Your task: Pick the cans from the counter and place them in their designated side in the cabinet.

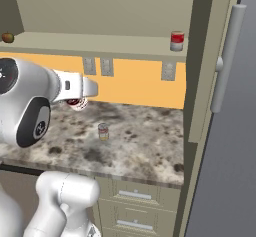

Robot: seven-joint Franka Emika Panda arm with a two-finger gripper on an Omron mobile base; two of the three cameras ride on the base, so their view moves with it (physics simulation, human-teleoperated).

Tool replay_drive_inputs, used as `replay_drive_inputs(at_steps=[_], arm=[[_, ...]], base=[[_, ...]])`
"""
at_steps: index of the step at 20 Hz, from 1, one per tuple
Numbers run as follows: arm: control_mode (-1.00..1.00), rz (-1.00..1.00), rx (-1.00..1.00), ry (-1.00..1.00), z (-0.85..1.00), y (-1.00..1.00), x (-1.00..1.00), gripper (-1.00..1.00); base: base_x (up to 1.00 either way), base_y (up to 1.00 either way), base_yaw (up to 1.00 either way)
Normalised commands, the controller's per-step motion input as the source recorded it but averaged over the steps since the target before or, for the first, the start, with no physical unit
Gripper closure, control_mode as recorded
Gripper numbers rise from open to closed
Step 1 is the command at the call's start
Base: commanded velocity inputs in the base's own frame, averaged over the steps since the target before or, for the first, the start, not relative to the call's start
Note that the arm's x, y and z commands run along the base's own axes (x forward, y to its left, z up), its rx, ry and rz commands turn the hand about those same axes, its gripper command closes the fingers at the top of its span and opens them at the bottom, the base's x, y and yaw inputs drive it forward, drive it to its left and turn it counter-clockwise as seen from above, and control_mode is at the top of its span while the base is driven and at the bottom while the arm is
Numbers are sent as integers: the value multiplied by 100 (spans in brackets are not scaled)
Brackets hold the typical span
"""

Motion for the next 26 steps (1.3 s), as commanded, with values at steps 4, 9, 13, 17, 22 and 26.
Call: replay_drive_inputs(at_steps=[4, 9, 13, 17, 22, 26], arm=[[-100, 0, -1, 0, 23, -11, 0, 100], [-100, 0, -2, 0, 21, -11, 0, 100], [-100, 0, -1, 0, 17, -12, 0, 100], [-100, 0, -1, 0, 13, -9, 11, 100], [-100, 0, -1, 0, 12, -10, 18, 100], [-100, 0, -1, 0, 9, -7, 25, 100]], base=[[0, 0, 0], [0, 0, 0], [0, 0, 0], [0, 0, 0], [0, 0, 0], [0, 0, 0]])
